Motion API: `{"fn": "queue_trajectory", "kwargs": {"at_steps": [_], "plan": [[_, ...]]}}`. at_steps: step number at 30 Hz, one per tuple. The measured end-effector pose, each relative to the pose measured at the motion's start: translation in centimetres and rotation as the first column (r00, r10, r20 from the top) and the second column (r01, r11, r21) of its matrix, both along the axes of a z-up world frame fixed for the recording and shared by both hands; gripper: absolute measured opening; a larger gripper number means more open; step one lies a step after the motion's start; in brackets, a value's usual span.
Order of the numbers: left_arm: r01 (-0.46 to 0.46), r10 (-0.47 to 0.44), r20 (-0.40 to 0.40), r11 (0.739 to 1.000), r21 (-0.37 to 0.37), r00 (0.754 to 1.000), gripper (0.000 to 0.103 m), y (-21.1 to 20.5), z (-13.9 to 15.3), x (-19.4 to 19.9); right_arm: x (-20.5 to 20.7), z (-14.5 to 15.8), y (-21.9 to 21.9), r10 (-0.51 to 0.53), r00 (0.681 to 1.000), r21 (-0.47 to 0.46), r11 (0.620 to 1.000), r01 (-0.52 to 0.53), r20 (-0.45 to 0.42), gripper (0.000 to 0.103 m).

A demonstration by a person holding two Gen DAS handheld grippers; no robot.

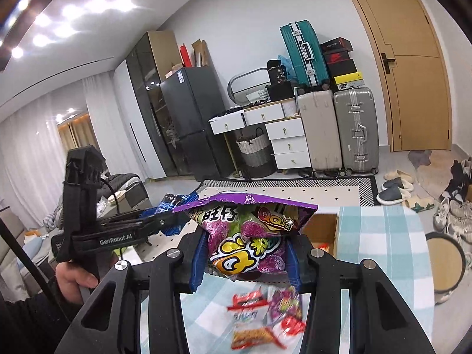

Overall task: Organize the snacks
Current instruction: 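Carry the blue biscuit pack and purple candy bag over the SF box with both grippers, then open both grippers to drop the packs into the box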

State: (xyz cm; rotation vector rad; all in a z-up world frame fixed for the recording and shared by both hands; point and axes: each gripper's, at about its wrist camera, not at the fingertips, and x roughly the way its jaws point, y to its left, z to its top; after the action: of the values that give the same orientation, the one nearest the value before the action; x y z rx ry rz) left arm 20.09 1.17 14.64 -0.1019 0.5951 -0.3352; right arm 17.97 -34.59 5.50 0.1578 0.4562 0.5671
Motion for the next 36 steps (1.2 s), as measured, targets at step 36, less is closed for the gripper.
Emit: {"fn": "queue_trajectory", "kwargs": {"at_steps": [36], "plan": [[0.001, 0.034, -0.272, 0.992, 0.124, 0.962, 0.046, -5.3, -17.4, 26.2, 26.8, -15.4, 2.7, -0.073, 0.948, -0.173, 0.985, 0.019, -0.311, 0.047]]}}
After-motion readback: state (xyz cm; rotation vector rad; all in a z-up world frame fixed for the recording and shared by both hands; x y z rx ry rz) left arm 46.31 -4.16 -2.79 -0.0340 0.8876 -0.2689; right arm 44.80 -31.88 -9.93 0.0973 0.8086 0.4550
